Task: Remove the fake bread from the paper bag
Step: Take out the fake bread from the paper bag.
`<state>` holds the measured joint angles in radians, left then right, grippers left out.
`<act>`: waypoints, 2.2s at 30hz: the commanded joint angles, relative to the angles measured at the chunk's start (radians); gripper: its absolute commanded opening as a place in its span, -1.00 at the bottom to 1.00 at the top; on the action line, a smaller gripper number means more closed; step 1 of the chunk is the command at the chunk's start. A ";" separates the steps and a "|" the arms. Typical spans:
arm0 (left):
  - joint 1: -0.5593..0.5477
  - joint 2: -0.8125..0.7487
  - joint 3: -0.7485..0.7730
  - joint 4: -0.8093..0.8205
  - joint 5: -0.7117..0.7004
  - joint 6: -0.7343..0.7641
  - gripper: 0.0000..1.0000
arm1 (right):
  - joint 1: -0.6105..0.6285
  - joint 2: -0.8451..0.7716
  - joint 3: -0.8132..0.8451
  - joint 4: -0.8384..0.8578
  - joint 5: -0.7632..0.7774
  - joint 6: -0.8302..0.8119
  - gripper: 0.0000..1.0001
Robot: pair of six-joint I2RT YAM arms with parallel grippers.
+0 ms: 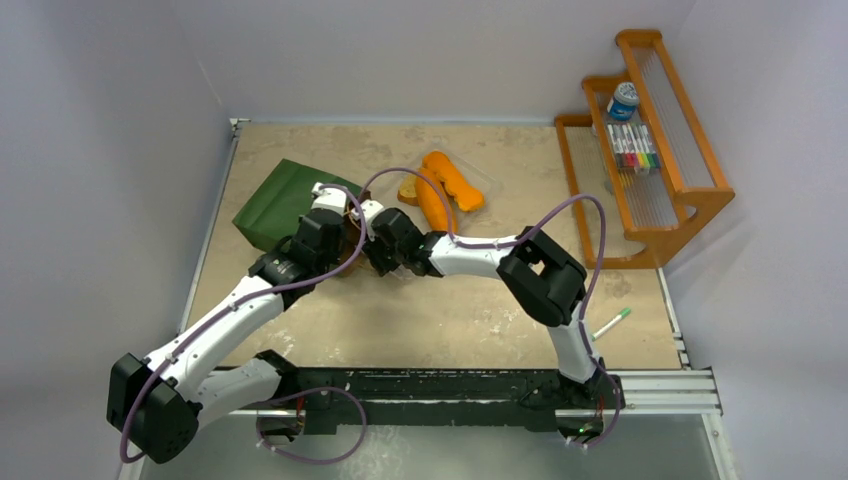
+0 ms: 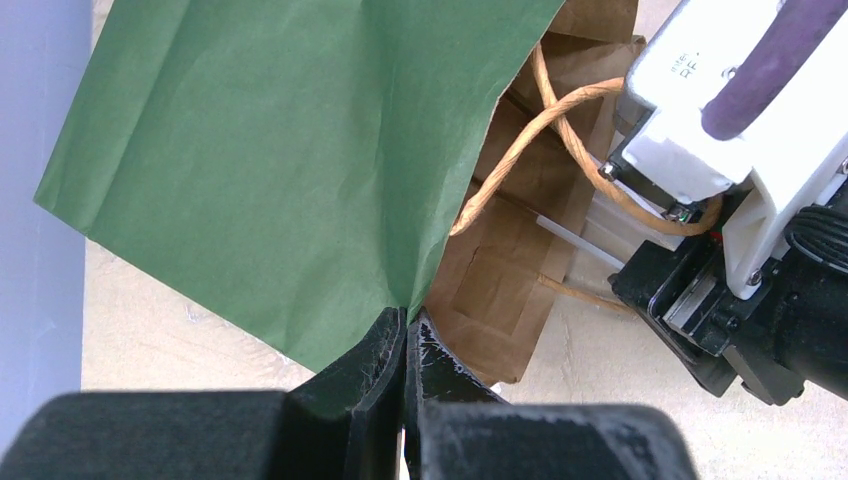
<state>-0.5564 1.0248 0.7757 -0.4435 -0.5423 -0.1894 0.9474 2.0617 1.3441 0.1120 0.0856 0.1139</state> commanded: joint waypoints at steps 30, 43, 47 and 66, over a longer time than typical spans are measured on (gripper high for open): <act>0.008 0.014 0.131 -0.030 -0.351 -0.199 -1.00 | -0.008 -0.263 0.053 -0.300 0.068 0.103 -1.00; 0.009 0.135 0.187 -0.041 -0.443 -0.283 -1.00 | -0.003 -0.501 -0.071 -0.415 0.114 0.178 -1.00; 0.009 0.165 0.191 -0.038 -0.453 -0.287 -1.00 | -0.002 -0.555 -0.070 -0.449 0.141 0.202 -1.00; 0.052 0.129 0.162 -0.040 -0.486 -0.288 -1.00 | -0.004 -0.601 -0.035 -0.612 0.222 0.275 -1.00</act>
<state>-0.5243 1.1988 0.9279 -0.4953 -0.9878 -0.4641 0.9432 1.4860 1.2602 -0.5041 0.2592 0.3607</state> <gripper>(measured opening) 0.007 0.221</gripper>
